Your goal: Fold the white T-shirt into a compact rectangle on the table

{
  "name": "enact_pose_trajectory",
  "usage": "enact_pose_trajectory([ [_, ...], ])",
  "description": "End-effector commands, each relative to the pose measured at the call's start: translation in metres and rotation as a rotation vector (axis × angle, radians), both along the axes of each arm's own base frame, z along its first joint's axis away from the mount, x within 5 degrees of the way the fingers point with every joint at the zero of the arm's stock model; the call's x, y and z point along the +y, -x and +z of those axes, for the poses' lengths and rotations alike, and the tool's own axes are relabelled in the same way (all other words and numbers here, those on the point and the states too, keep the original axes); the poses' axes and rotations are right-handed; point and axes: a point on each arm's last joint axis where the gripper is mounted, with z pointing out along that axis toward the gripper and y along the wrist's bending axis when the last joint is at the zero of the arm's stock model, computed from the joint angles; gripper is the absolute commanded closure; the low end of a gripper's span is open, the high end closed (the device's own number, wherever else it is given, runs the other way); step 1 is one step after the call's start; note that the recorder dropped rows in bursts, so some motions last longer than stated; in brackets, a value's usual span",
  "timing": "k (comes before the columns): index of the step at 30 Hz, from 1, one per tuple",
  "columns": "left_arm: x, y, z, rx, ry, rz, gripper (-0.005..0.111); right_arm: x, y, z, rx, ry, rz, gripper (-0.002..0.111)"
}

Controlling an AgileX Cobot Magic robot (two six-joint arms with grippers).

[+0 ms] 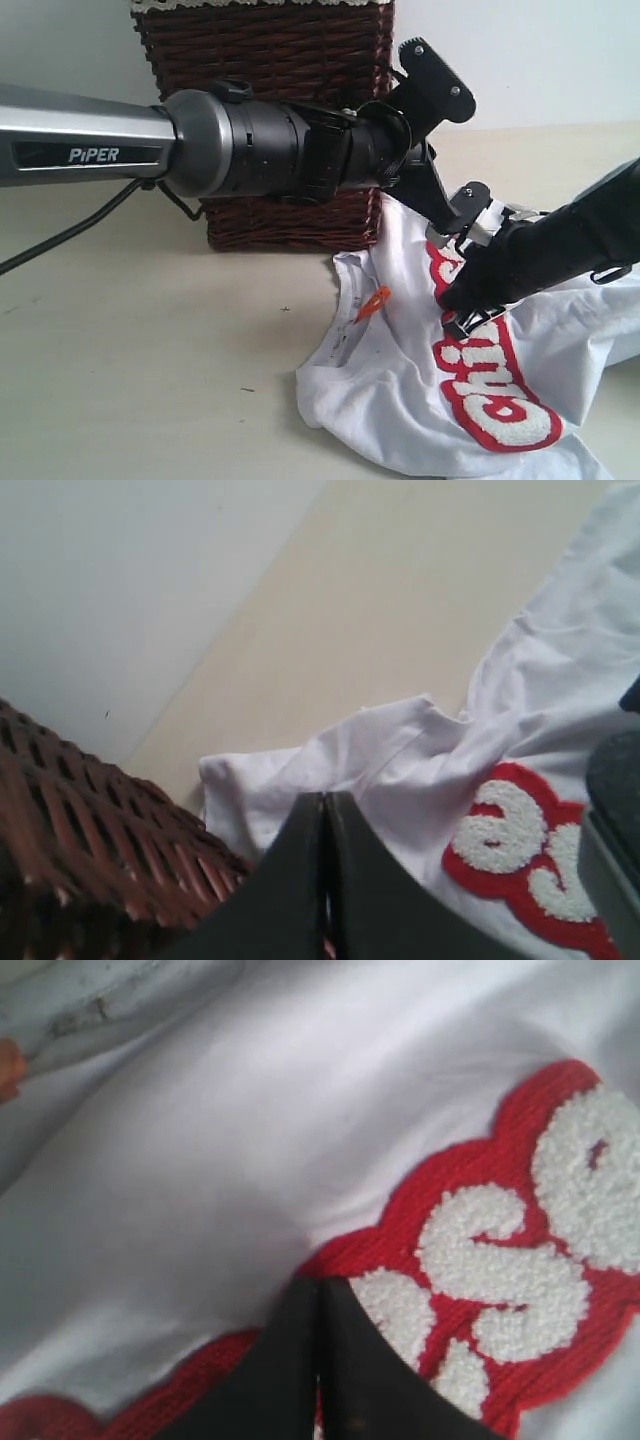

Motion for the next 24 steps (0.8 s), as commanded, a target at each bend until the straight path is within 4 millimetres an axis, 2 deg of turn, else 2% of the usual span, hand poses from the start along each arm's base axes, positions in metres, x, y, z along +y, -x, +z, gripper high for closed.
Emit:
enact_pose_trajectory([
  [1,0.038,-0.026,0.01,-0.064,-0.084,0.325,0.107,-0.006,0.001,-0.02,0.021,0.071,-0.02,0.108],
  [8,0.063,-0.03,0.022,-0.128,-0.173,0.564,0.107,-0.013,-0.003,-0.019,-0.013,0.13,-0.089,0.108],
  [13,0.065,-0.029,0.036,-0.156,-0.157,0.554,0.107,-0.013,-0.004,-0.019,-0.017,0.134,-0.092,0.108],
  [18,0.068,-0.032,0.034,-0.138,-0.145,0.557,0.107,-0.013,-0.004,-0.018,-0.016,0.126,-0.102,0.108],
  [20,0.063,-0.032,0.036,-0.135,-0.119,0.494,0.107,-0.011,-0.004,-0.005,-0.037,0.101,-0.109,0.108],
  [21,0.053,-0.026,0.043,-0.144,-0.089,0.416,0.107,-0.009,-0.004,0.01,-0.063,0.072,-0.102,0.108],
  [22,0.049,-0.022,0.046,-0.145,-0.073,0.385,0.107,-0.008,-0.004,0.017,-0.075,0.061,-0.097,0.108],
  [23,0.038,-0.014,0.056,-0.145,-0.029,0.308,0.107,-0.007,-0.003,0.035,-0.114,0.035,-0.092,0.108],
  [24,0.035,-0.01,0.06,-0.144,-0.01,0.28,0.107,-0.006,-0.003,0.042,-0.129,0.022,-0.092,0.108],
])
